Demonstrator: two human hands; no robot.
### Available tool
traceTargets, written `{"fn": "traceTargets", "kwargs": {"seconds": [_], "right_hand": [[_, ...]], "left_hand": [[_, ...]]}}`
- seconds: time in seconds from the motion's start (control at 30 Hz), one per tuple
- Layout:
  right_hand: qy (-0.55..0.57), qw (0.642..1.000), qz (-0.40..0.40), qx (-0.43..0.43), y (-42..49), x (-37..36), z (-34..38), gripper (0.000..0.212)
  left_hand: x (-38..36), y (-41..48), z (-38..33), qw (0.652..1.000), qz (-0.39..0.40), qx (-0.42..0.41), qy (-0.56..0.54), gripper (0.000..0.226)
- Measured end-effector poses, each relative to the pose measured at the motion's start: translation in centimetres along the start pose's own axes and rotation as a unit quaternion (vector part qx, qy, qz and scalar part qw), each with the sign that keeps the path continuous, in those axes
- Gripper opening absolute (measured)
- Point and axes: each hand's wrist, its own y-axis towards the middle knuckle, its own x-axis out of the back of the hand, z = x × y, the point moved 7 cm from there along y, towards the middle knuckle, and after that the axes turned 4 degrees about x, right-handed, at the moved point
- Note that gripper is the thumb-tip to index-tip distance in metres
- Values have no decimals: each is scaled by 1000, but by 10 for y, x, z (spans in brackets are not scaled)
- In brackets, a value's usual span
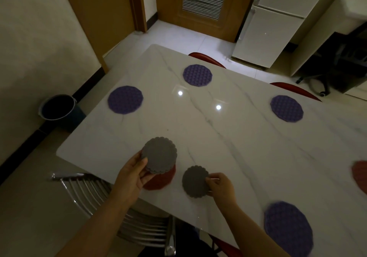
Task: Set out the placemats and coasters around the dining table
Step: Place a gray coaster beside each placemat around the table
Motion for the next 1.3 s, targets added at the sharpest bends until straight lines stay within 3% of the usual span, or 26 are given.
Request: {"fn": "traceTargets", "kwargs": {"seconds": [0.2,0.37,0.53,0.67,0.87,0.93,1.07,1.3], "right_hand": [[-166,984,12,57,-7,-5,12,35],[-346,933,37,90,-25,-1,32,49],[-97,984,52,142,-64,10,66,51],[-93,978,26,186,-83,28,70,59],[-100,977,-31,187,-98,97,38,61],[-74,976,-48,201,-104,127,28,52],[-3,974,-86,209,-112,195,2,8],[17,979,-97,176,-112,301,-53,11]], "left_hand": [[-10,-5,4,999,35,14,3,48],[-19,-13,11,997,68,36,9,48],[-45,-24,29,992,98,54,51,45],[-83,-33,52,985,133,67,81,42],[-140,-53,96,980,164,57,97,45],[-158,-62,116,980,161,58,98,44],[-196,-90,163,982,161,65,78,44],[-251,-137,249,988,130,81,37,50]]}}
